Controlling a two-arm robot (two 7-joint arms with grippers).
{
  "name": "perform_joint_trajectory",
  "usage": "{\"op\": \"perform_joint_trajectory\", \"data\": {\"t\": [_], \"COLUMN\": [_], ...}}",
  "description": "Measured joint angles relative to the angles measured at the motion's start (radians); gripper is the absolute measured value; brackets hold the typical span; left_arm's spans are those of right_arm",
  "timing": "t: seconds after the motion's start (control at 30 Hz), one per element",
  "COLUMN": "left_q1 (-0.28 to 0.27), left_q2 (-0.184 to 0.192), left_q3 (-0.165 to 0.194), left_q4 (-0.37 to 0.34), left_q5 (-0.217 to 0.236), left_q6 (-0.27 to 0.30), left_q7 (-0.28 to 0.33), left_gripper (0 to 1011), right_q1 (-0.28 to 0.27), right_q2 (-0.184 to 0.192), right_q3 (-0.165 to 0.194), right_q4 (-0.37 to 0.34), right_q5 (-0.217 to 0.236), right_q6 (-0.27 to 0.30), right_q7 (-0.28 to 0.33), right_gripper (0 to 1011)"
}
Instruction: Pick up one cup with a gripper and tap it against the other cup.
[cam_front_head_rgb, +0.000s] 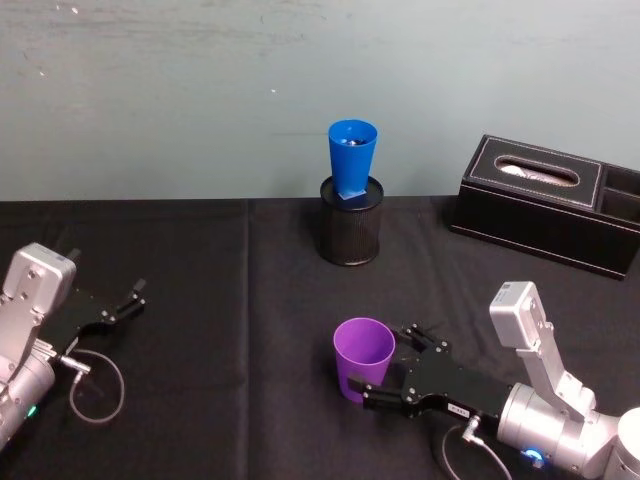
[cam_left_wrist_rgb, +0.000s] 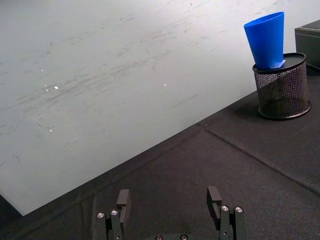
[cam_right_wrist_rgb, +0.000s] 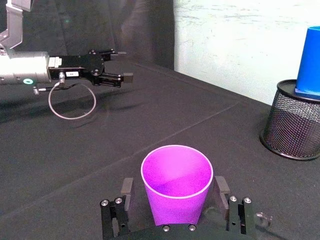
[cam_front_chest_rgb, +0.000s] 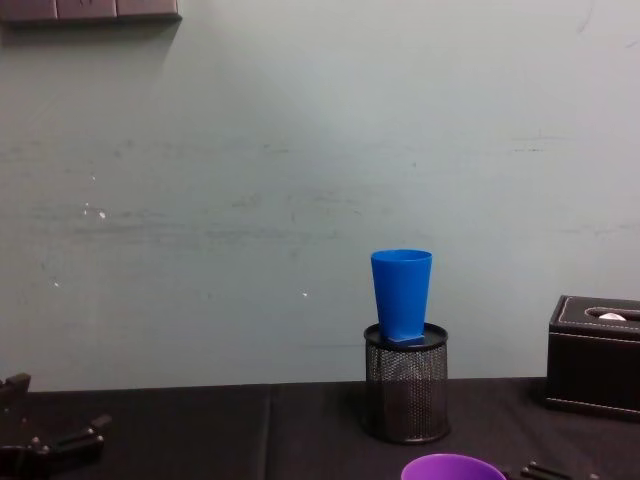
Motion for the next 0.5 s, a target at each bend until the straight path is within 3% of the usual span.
{"op": "perform_joint_trajectory", "data": {"t": [0.5], "left_q1": [0.000], "left_q2": [0.000], "left_q3": [0.000], "left_q4": [0.000], "left_q5": [0.000], "left_q6": [0.000], "left_q7": [0.000], "left_gripper": [1000], "right_q1": [0.013], "right_q2": [-0.023], "right_q3": [-0.003], "right_q4": [0.023], "right_q5": [0.002], "right_q6": [-0.010], "right_q7": [-0.001], "right_gripper": [1003]}}
